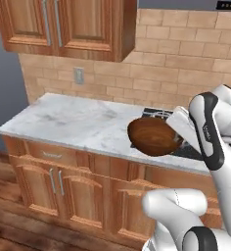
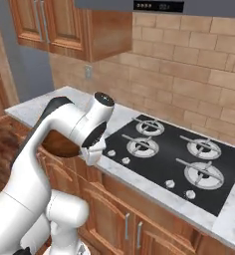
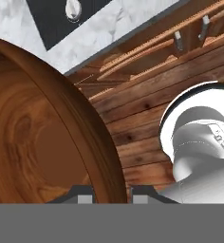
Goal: Pick the mug and place it in the sink. Pick the bowl and place it in the open cabinet and then close the cabinet.
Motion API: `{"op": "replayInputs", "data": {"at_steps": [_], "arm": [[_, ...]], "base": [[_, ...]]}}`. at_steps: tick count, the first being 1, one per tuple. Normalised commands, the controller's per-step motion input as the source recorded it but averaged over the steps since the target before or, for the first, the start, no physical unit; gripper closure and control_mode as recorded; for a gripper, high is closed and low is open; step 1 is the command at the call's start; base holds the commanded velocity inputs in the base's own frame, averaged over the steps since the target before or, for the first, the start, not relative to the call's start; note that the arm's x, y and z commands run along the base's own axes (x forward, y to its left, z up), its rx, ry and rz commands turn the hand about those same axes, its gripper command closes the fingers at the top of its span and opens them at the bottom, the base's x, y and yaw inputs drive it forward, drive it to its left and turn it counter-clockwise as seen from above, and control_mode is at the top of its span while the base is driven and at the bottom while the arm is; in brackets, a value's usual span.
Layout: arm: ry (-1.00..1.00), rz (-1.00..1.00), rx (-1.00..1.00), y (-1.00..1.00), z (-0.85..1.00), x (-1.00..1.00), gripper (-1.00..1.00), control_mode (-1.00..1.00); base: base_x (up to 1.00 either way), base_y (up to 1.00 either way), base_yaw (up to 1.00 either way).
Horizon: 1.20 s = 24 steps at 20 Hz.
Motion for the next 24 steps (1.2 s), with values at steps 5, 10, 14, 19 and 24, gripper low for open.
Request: {"op": "replayInputs", "data": {"at_steps": [5,10,14,19,24], "arm": [[0.00,0.00,0.00,0.00,0.00,0.00,1.00,1.00],[0.00,0.00,0.00,0.00,0.00,0.00,1.00,1.00],[0.00,0.00,0.00,0.00,0.00,0.00,1.00,1.00],[0.00,0.00,0.00,0.00,0.00,0.00,1.00,1.00],[0.00,0.00,0.00,0.00,0.00,0.00,1.00,1.00]], "base": [[0.00,-0.47,-0.73],[0.00,-0.68,-0.68],[-0.03,-0.54,-0.54],[-0.24,-0.16,-0.10],[-0.02,-0.30,0.06]]}}
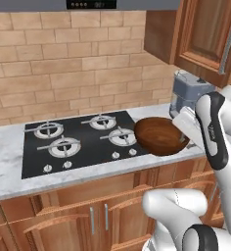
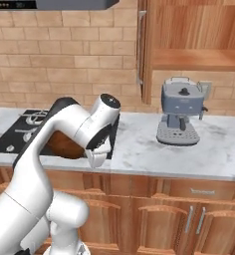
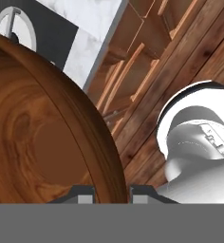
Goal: Pick the mug and place it in the sink. Pick the bowl and place it in the open cabinet and then close the cabinet.
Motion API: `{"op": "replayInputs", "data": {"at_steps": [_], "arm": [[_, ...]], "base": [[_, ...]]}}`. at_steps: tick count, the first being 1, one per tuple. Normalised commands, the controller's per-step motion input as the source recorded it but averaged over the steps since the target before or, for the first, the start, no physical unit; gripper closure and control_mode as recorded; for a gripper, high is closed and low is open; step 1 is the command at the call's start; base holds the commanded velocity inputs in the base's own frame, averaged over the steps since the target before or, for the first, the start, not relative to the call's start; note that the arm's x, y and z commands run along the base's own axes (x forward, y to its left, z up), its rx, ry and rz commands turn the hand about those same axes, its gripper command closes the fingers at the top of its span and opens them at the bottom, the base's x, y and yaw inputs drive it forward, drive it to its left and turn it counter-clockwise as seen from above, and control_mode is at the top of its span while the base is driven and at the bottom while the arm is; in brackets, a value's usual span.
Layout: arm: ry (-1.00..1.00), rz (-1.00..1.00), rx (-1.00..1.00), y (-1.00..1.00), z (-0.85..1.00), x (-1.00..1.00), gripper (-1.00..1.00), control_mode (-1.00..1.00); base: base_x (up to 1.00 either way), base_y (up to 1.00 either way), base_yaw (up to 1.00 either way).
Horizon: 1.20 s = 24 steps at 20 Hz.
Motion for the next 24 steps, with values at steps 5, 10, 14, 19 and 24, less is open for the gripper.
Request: {"op": "replayInputs", "data": {"at_steps": [5,10,14,19,24], "arm": [[0.00,0.00,0.00,0.00,0.00,0.00,1.00,1.00],[0.00,0.00,0.00,0.00,0.00,0.00,1.00,1.00],[0.00,0.00,0.00,0.00,0.00,0.00,1.00,1.00],[0.00,0.00,0.00,0.00,0.00,0.00,1.00,1.00],[0.00,0.00,0.00,0.00,0.00,0.00,1.00,1.00]], "base": [[-0.33,-0.63,0.07],[-0.36,-0.60,0.04],[-0.02,-0.70,0.02],[0.00,-0.83,0.00],[0.07,-0.73,0.00]]}}
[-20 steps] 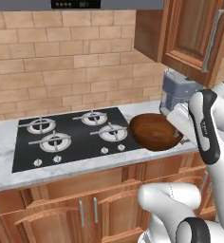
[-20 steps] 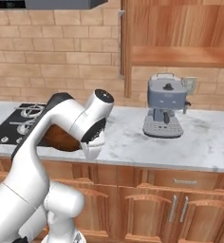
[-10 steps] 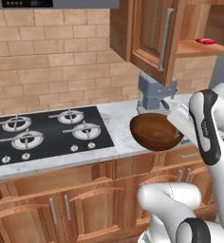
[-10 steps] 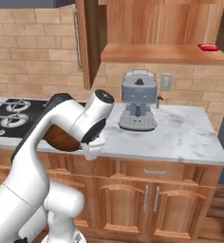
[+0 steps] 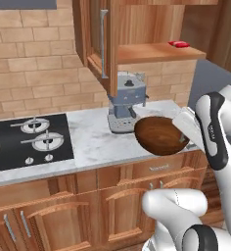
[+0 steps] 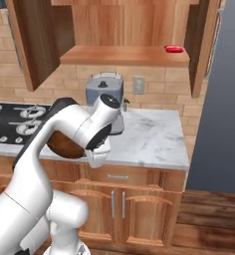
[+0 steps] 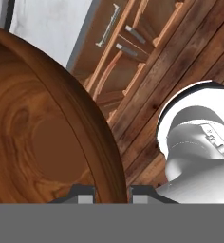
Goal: Pick the mug and place it in the sink. Pick the bowl and place it in the open cabinet and then close the cabinet.
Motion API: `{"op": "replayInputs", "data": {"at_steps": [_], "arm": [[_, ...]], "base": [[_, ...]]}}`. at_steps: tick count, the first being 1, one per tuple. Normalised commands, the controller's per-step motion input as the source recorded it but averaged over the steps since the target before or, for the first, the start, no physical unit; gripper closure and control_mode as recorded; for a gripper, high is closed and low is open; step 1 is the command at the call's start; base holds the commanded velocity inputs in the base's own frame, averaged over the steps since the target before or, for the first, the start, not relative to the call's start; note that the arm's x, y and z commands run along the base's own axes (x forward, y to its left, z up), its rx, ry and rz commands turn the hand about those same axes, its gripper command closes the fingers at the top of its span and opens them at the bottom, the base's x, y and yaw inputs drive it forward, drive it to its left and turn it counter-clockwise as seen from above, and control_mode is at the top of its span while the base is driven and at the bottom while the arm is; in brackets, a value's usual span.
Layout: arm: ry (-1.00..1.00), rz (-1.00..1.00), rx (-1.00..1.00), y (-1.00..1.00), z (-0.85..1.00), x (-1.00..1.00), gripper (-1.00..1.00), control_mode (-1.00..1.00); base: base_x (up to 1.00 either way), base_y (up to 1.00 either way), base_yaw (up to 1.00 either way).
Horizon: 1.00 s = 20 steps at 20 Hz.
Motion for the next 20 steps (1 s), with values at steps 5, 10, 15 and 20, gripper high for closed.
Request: {"op": "replayInputs", "data": {"at_steps": [5,10,15,20], "arm": [[0.00,0.00,0.00,0.00,0.00,0.00,1.00,1.00],[0.00,0.00,0.00,0.00,0.00,0.00,1.00,1.00],[0.00,0.00,0.00,0.00,0.00,0.00,1.00,1.00],[0.00,0.00,0.00,0.00,0.00,0.00,1.00,1.00]], "base": [[0.23,-0.46,0.00],[0.39,-0.23,0.00],[0.75,-0.09,0.01],[0.53,-0.26,0.06]]}}
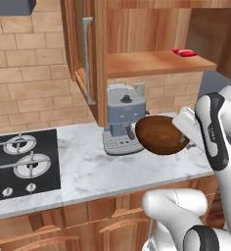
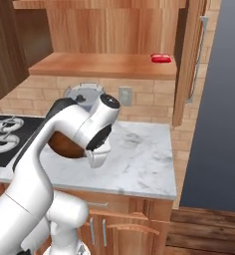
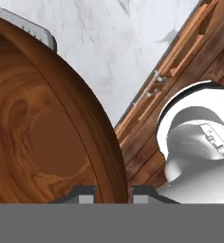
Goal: Pick the mug and place it in the sink. Pick the bowl and place it in the open cabinet and then close the cabinet.
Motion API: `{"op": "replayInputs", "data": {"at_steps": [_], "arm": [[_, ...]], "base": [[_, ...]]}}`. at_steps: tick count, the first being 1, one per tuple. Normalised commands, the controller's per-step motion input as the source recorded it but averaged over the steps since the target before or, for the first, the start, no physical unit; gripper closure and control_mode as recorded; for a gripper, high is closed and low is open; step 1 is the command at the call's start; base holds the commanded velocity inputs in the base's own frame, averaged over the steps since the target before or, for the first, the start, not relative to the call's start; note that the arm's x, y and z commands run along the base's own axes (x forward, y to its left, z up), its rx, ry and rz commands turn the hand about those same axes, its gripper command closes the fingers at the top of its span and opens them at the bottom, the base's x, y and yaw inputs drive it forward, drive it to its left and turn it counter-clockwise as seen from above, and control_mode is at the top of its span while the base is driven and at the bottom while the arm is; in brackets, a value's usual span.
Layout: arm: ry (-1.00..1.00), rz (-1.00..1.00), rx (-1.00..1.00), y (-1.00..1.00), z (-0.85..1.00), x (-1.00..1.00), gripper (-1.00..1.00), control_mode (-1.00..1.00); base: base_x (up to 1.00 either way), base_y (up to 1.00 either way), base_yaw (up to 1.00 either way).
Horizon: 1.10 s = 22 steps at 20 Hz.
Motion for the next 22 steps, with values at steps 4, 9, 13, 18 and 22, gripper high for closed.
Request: {"op": "replayInputs", "data": {"at_steps": [4,9,13,18,22], "arm": [[0.00,0.00,0.00,0.00,0.00,0.00,1.00,1.00],[0.00,0.00,0.00,0.00,0.00,0.00,1.00,1.00],[0.00,0.00,0.00,0.00,0.00,0.00,1.00,1.00],[0.00,0.00,0.00,0.00,0.00,0.00,1.00,1.00],[0.00,0.00,0.00,0.00,0.00,0.00,1.00,1.00]], "base": [[0.05,-0.30,0.05],[0.00,-0.51,0.05],[0.00,-0.48,0.00],[0.05,-0.05,0.00],[0.23,0.00,0.00]]}}
